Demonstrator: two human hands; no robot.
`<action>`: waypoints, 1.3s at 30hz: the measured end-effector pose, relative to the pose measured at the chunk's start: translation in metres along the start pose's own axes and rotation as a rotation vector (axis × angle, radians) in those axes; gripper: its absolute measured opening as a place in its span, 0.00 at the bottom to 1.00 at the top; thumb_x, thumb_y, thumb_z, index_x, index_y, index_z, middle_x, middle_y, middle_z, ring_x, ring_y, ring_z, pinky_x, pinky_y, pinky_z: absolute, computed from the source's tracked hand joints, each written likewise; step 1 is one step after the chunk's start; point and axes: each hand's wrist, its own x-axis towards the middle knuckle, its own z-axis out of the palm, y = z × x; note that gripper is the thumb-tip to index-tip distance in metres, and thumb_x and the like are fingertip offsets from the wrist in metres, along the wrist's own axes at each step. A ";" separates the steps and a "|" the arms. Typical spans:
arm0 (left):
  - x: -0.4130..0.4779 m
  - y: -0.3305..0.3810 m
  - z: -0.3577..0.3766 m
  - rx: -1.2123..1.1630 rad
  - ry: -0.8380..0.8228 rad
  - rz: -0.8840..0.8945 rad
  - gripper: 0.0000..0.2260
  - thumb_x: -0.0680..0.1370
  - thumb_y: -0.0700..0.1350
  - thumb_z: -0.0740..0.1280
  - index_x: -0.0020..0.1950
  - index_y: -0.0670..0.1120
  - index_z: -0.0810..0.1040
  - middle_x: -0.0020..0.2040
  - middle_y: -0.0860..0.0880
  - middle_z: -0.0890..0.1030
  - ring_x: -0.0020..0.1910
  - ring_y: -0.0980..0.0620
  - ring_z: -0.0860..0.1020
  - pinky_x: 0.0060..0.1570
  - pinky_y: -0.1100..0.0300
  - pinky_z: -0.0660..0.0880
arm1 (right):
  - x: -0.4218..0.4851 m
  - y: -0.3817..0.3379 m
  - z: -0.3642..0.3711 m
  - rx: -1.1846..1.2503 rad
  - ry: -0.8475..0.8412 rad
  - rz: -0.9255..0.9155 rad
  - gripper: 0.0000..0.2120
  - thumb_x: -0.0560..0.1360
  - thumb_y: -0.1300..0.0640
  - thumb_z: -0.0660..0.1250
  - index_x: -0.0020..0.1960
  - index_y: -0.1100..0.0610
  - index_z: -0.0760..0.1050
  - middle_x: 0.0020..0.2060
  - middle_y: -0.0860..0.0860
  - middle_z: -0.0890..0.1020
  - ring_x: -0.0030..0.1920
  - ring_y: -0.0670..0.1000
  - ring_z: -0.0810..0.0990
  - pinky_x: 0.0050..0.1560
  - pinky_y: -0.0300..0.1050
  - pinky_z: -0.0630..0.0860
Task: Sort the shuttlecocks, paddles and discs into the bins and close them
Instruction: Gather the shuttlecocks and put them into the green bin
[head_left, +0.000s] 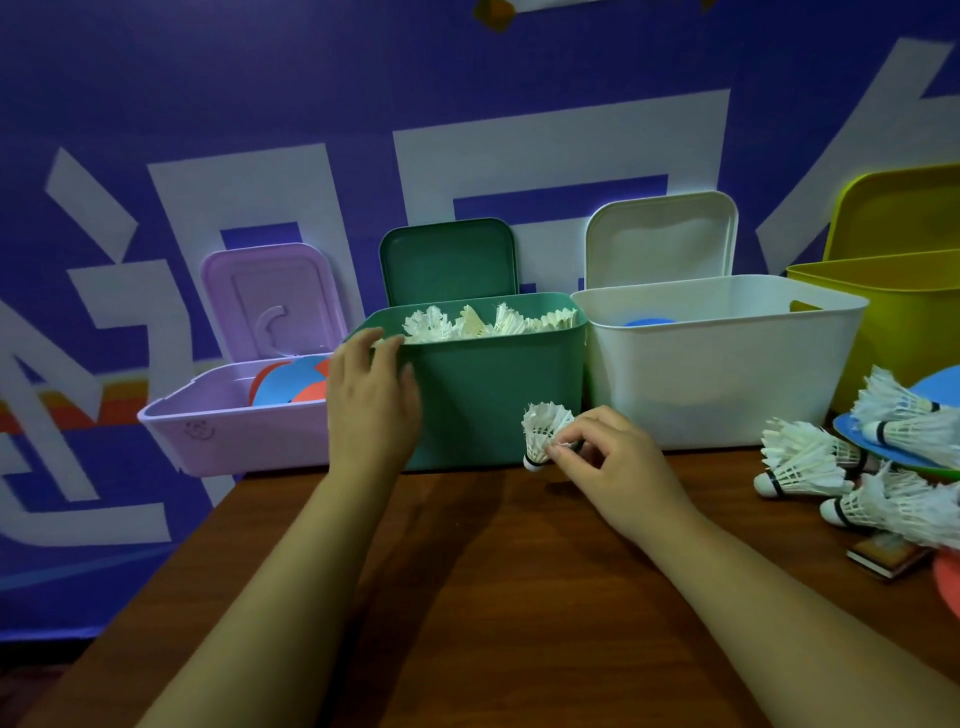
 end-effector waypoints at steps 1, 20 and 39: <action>-0.008 -0.001 0.003 0.005 -0.008 0.055 0.18 0.81 0.41 0.67 0.71 0.40 0.76 0.70 0.40 0.74 0.69 0.37 0.70 0.72 0.43 0.68 | 0.000 -0.001 0.000 0.008 0.002 -0.005 0.03 0.80 0.50 0.73 0.47 0.44 0.82 0.49 0.40 0.78 0.48 0.42 0.79 0.48 0.38 0.75; -0.058 -0.011 0.051 -0.488 -0.825 -0.115 0.10 0.75 0.44 0.68 0.48 0.58 0.85 0.47 0.59 0.85 0.48 0.63 0.81 0.52 0.61 0.79 | 0.102 -0.087 0.006 0.154 0.302 -0.088 0.04 0.77 0.50 0.77 0.47 0.49 0.86 0.51 0.48 0.79 0.42 0.42 0.77 0.46 0.30 0.72; -0.050 -0.025 0.044 -0.632 -0.325 -0.452 0.05 0.70 0.49 0.65 0.40 0.55 0.82 0.33 0.58 0.82 0.34 0.57 0.80 0.39 0.52 0.79 | 0.276 -0.134 0.102 -0.561 -0.050 -0.134 0.17 0.85 0.41 0.59 0.59 0.44 0.85 0.59 0.53 0.79 0.60 0.58 0.77 0.60 0.54 0.76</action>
